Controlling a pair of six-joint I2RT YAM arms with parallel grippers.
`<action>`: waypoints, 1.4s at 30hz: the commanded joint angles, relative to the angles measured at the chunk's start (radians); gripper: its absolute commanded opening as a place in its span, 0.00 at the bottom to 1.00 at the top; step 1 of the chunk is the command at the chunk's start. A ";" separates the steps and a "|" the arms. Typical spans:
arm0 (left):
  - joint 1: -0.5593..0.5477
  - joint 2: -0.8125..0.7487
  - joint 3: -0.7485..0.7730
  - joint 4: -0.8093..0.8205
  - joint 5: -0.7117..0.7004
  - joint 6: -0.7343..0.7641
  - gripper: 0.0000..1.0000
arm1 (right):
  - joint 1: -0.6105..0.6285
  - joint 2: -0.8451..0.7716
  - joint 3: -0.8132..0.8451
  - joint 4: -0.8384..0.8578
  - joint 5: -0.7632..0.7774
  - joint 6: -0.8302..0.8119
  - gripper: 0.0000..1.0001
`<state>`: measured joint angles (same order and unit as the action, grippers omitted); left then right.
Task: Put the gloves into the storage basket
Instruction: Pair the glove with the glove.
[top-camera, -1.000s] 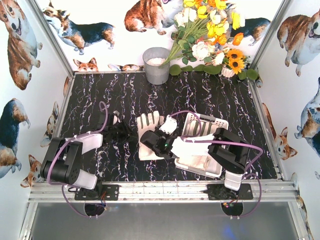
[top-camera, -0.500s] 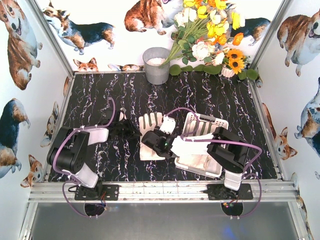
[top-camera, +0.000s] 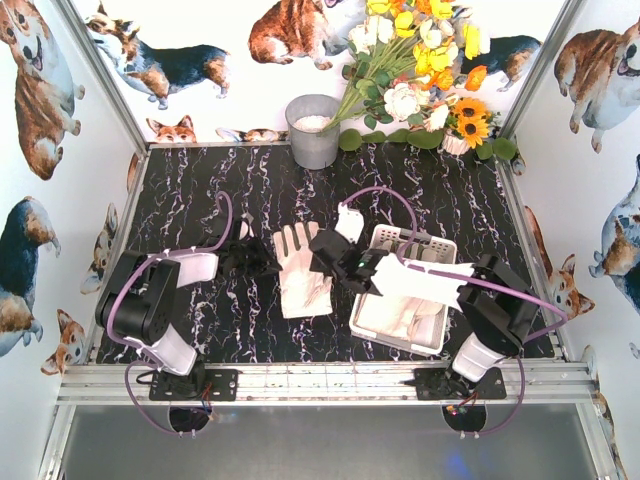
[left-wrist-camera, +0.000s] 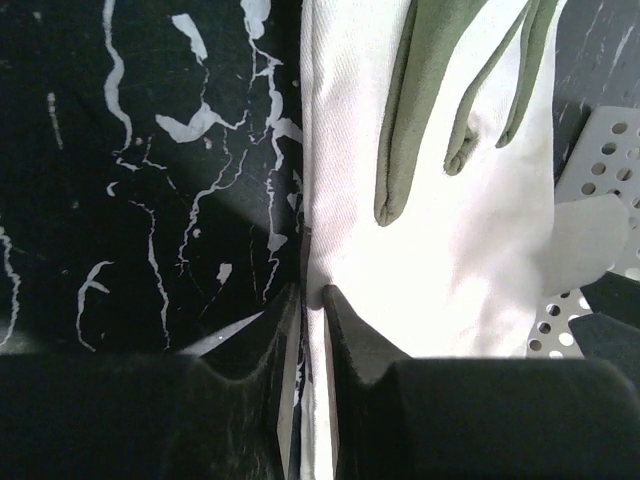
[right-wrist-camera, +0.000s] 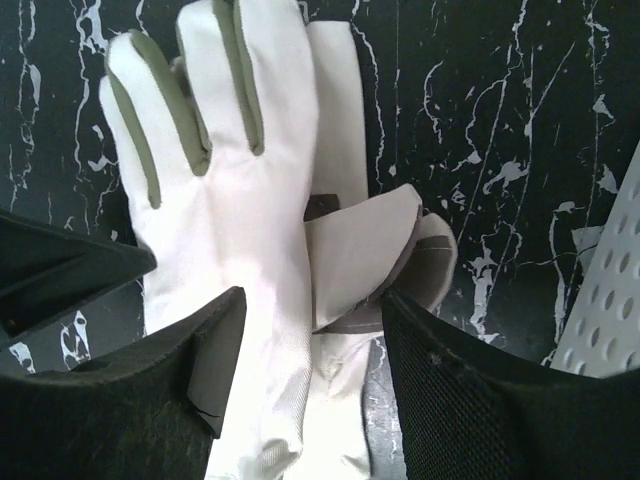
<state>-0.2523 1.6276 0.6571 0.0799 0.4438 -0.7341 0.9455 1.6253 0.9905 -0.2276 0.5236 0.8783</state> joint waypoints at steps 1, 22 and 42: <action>0.003 -0.020 -0.011 -0.086 -0.095 0.045 0.09 | -0.037 -0.048 -0.008 0.030 -0.094 -0.077 0.59; 0.019 -0.205 -0.001 -0.183 -0.099 0.120 0.35 | -0.099 -0.015 0.001 -0.045 -0.354 -0.015 0.59; 0.033 0.006 0.167 -0.167 -0.092 0.153 0.15 | -0.100 0.074 -0.022 0.061 -0.491 0.005 0.25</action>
<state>-0.2276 1.6169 0.7967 -0.0963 0.3477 -0.6106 0.8440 1.6867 0.9524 -0.2356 0.0654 0.8745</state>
